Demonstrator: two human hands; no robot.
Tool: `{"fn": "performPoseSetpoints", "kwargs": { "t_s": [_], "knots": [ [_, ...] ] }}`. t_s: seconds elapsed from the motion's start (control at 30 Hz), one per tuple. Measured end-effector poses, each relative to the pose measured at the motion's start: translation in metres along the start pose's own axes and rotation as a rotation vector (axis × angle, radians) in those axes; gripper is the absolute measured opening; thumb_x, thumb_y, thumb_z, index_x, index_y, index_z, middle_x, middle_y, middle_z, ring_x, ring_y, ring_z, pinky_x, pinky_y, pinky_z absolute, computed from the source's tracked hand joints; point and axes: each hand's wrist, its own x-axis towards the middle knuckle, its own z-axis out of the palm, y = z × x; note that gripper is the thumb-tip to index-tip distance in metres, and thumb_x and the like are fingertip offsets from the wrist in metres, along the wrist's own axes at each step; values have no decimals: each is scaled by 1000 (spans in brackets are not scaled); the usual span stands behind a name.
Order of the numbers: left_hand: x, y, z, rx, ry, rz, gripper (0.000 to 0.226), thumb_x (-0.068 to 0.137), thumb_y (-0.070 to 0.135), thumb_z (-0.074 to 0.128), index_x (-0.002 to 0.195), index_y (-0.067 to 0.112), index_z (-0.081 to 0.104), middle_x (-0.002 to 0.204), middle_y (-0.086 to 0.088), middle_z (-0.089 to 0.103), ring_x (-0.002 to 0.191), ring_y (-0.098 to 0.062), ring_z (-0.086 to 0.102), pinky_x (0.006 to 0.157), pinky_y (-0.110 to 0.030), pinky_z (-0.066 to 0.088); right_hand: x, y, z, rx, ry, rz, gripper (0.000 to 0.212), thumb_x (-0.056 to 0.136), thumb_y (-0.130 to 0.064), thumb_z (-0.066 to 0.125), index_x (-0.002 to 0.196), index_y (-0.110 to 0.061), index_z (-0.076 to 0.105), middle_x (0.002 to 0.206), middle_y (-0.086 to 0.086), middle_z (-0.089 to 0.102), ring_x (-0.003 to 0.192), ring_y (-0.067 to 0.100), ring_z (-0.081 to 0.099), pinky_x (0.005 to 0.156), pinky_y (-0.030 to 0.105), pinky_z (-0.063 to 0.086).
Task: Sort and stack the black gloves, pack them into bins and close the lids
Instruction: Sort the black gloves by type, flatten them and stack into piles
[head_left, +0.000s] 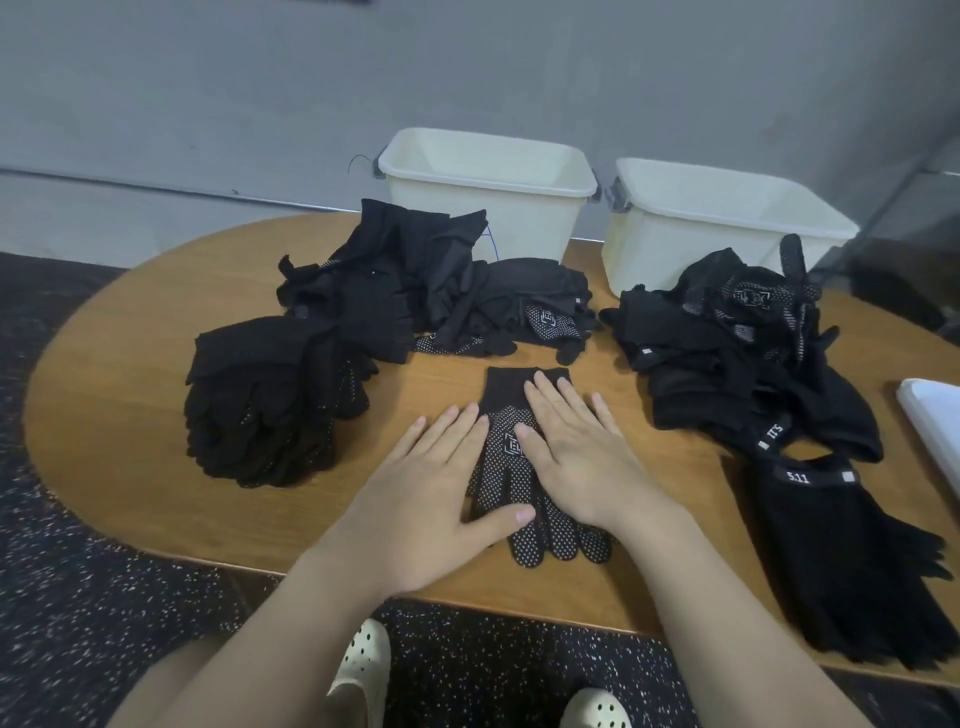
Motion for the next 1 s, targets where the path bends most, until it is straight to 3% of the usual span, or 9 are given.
{"fn": "performPoseSetpoints", "kwargs": {
  "t_s": [0.1, 0.17, 0.23, 0.33, 0.53, 0.7, 0.77, 0.87, 1.0],
  "knots": [
    [7, -5, -4, -73, 30, -48, 88, 95, 77, 13, 164, 27, -8, 170, 12, -15, 154, -2, -18, 126, -30, -12, 14, -4, -2, 51, 28, -23, 65, 108, -56, 15, 165, -26, 4, 171, -13, -7, 156, 6, -11, 126, 36, -14],
    [12, -10, -4, -92, 43, -53, 81, 96, 74, 10, 164, 32, -5, 171, 12, -12, 155, -2, -17, 128, -33, -10, 19, -4, -7, 100, 63, -15, 64, 107, -55, 26, 163, -25, 22, 171, -12, 10, 158, 7, 2, 127, 37, -9],
    [16, -16, -5, -90, 37, -49, 77, 96, 72, 9, 164, 37, -1, 172, 12, -10, 155, -3, -16, 129, -35, -8, 24, -5, -16, 168, 183, -17, 54, 106, -49, 43, 152, -22, 47, 163, -8, 37, 152, 13, 28, 128, 41, 13],
    [19, -24, -7, -87, 35, -50, 76, 97, 72, 12, 164, 37, 9, 172, 11, -9, 156, -4, -16, 129, -37, -6, 46, -14, -38, 273, 391, -57, 40, 100, -34, 62, 136, -16, 62, 136, -2, 61, 125, 16, 57, 109, 39, 45],
    [39, -30, -8, -121, 56, -61, 74, 101, 70, 16, 165, 34, 8, 172, 11, -6, 157, -5, -13, 129, -37, -5, 128, -34, -70, 309, 564, -52, 60, 96, -35, 69, 148, -16, 46, 140, 2, 56, 123, 22, 57, 101, 40, 48],
    [45, -35, -8, -117, 39, -37, 73, 101, 69, 18, 165, 34, 7, 172, 10, -5, 157, -7, -12, 129, -37, -5, 175, -37, -85, 293, 539, -69, 71, 96, -42, 69, 156, -21, 38, 145, 4, 55, 127, 24, 54, 105, 40, 47],
    [46, -36, -9, -126, 30, -39, 73, 101, 69, 19, 164, 35, 6, 172, 10, -6, 157, -8, -13, 129, -38, -5, 186, -36, -89, 240, 522, -94, 53, 97, -37, 68, 145, -21, 54, 139, 2, 62, 125, 22, 56, 106, 39, 46],
    [50, -35, -10, -136, 28, -52, 74, 101, 70, 19, 165, 35, 7, 172, 9, -6, 157, -9, -13, 129, -38, -7, 194, -36, -96, 236, 609, -105, 10, 96, -28, 65, 101, -24, 72, 100, -3, 73, 98, 22, 65, 90, 42, 54],
    [53, -33, -10, -119, 25, -57, 74, 101, 70, 18, 164, 34, 6, 173, 7, -5, 157, -11, -13, 129, -39, -9, 189, -38, -115, 387, 672, -120, 11, 93, -21, 65, 84, -28, 64, 81, -8, 68, 82, 19, 64, 81, 35, 53]
  ]
}}
